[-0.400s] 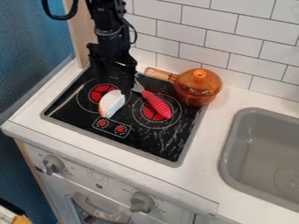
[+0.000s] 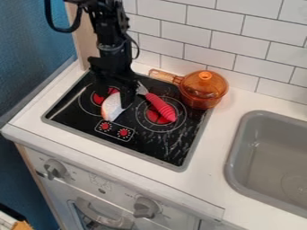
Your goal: Lifting the red fork
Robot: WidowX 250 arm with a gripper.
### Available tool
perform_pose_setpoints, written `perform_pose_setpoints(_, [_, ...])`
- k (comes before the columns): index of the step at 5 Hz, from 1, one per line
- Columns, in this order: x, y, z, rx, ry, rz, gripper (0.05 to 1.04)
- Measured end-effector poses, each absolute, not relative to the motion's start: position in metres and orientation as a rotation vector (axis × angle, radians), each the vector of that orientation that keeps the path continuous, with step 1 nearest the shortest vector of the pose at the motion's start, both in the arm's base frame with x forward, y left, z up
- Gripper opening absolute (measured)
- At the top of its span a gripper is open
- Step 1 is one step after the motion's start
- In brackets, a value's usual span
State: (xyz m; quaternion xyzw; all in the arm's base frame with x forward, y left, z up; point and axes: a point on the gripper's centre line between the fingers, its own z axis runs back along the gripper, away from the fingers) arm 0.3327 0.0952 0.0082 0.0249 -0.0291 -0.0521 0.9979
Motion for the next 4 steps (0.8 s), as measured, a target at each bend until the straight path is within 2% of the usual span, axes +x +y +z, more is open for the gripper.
perform_pose_setpoints(1, [0.33,0.092,0.026,0.064,-0.105,-0.065,1.001])
perform_pose_setpoints(2, [0.322,0.079,0.048,0.047,-0.152,0.089,1.001])
perform_pose_setpoints(3, [0.316,0.061,0.057,0.041,-0.115,0.248,1.0])
perform_pose_setpoints(4, [0.323,0.049,0.063,0.061,-0.123,0.47,1.0])
